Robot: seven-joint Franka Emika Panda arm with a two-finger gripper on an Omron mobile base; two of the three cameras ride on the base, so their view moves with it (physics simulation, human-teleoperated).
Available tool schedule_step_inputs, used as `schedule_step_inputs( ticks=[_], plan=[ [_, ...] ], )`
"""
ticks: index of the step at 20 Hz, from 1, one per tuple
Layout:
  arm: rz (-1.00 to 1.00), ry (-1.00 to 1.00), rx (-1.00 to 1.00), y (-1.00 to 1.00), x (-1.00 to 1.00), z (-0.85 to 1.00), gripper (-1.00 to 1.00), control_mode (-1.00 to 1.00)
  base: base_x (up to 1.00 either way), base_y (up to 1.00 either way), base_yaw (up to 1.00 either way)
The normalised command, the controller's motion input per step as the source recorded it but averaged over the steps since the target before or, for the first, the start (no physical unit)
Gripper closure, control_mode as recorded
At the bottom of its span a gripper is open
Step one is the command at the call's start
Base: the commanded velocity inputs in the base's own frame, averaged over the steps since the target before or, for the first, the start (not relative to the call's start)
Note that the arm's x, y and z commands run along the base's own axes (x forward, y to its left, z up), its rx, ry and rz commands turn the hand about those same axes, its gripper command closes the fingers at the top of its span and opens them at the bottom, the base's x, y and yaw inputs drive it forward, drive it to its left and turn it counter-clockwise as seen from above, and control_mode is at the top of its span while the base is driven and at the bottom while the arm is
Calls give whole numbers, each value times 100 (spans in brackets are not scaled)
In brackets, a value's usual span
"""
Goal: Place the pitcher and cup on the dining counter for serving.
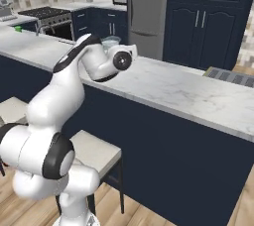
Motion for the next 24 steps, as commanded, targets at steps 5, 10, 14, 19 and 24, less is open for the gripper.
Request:
schedule_step_inputs(
  ticks=[5, 10, 14, 19, 24],
  plan=[
    [-4, 41, -6, 0, -100, 27, -100, -100, 0, 0, 0],
    [0, 35, -17, 0, -100, 43, -100, -100, 0, 0, 0],
    [0, 24, -15, 0, -100, 9, -100, -100, 0, 0, 0],
    [0, 14, -10, 5, -97, -16, -100, -100, 0, 0, 0],
    [-6, 8, -5, 0, -49, -16, -100, -100, 0, 0, 0]
  ],
)
